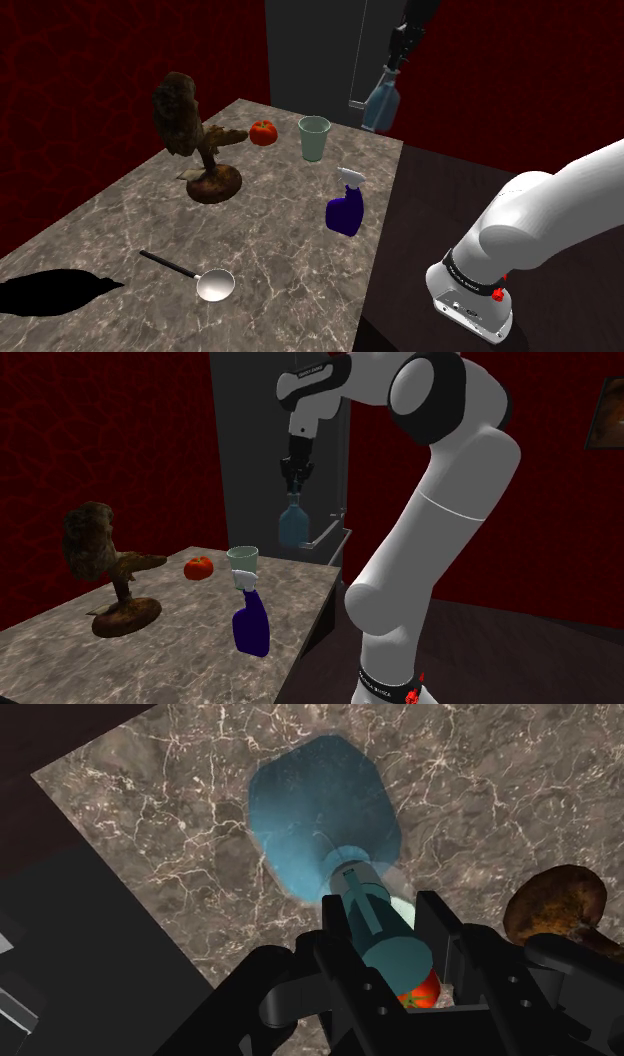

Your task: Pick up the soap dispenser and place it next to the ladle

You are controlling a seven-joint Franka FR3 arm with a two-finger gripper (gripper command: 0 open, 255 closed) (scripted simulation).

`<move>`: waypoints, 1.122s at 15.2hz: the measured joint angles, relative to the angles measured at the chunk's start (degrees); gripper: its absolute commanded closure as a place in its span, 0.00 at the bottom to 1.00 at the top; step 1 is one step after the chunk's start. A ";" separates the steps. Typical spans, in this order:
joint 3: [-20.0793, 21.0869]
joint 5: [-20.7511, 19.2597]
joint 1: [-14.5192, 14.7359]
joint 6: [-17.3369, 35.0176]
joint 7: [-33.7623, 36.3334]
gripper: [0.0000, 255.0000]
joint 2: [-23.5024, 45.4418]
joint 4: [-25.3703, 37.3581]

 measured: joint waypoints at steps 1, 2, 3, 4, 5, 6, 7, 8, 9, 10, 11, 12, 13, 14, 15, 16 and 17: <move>0.04 0.05 0.05 -0.75 0.08 1.00 0.16 0.92; 0.06 0.09 0.09 -1.55 0.14 1.00 0.29 1.85; 0.06 0.12 0.11 -2.23 0.16 1.00 0.38 2.60; 0.01 0.19 0.14 -3.04 0.14 1.00 0.67 3.70; -0.05 0.31 0.21 -3.83 0.11 1.00 1.13 4.94; -0.01 0.39 0.28 -4.58 0.21 1.00 1.42 5.98; -0.03 0.43 0.30 -5.30 0.20 1.00 1.55 6.81; -0.11 0.52 0.33 -6.07 0.17 1.00 1.90 7.92; 0.03 0.55 0.40 -6.82 0.38 1.00 1.93 8.71; -0.08 0.66 0.43 -7.68 0.30 1.00 2.35 9.97; -0.14 0.75 0.47 -8.44 0.28 1.00 2.71 11.07; -0.20 0.83 0.50 -9.16 0.24 1.00 3.00 12.06; -0.24 0.93 0.55 -9.95 0.26 1.00 3.38 13.23; -0.20 0.99 0.60 -10.69 0.37 1.00 3.57 14.15; -0.28 1.13 0.65 -11.65 0.36 1.00 4.05 15.58; -0.32 1.23 0.69 -12.23 0.36 1.00 4.39 16.48; 0.10 1.29 0.88 -12.13 0.95 1.00 4.41 16.43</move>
